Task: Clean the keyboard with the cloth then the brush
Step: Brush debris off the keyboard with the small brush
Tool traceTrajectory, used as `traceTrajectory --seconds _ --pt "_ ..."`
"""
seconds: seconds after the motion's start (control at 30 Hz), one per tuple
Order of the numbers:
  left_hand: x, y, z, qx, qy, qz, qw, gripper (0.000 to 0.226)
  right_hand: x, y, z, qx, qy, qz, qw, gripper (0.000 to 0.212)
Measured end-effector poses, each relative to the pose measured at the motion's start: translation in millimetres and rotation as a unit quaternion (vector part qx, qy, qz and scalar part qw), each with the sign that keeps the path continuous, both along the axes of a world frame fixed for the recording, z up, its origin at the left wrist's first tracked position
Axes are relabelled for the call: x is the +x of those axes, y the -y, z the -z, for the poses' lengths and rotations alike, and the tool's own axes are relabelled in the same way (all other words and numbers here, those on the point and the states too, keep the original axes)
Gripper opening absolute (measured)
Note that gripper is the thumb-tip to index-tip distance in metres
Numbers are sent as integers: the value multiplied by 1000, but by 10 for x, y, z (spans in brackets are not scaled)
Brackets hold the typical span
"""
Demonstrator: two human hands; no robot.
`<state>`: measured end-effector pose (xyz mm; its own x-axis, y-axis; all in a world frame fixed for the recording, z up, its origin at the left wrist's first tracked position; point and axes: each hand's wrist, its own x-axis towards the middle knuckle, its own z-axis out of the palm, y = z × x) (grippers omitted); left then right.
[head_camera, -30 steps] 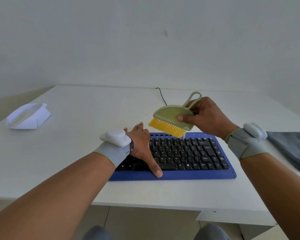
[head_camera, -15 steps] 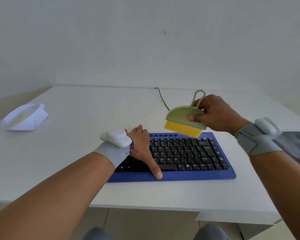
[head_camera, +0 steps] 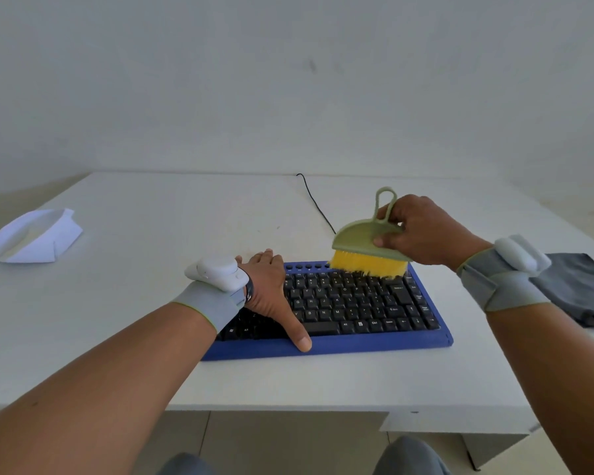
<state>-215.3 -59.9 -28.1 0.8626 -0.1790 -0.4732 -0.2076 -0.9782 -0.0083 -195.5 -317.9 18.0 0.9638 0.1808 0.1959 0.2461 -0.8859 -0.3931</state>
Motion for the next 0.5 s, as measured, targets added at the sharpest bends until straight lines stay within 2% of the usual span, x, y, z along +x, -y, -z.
traceTrajectory --seconds 0.07,0.1,0.17,0.2,0.33,0.5 --pt "-5 3 -1 3 1 -1 1000 168 -32 -76 -32 23 35 5 999 41" --pt "2 4 5 4 0 0 1000 168 -65 -160 -23 81 32 -6 996 41" --pt "16 4 17 0 -1 3 1000 169 -136 -341 50 185 -16 -40 982 44" --pt "16 -3 28 -3 0 4 1000 169 -159 -408 105 198 -32 -51 978 46" --pt "13 2 20 2 -1 5 1000 168 -165 -288 229 151 -30 -35 987 44" --pt "-1 14 7 7 -6 5 1000 167 -203 132 69 40 8 21 999 38"
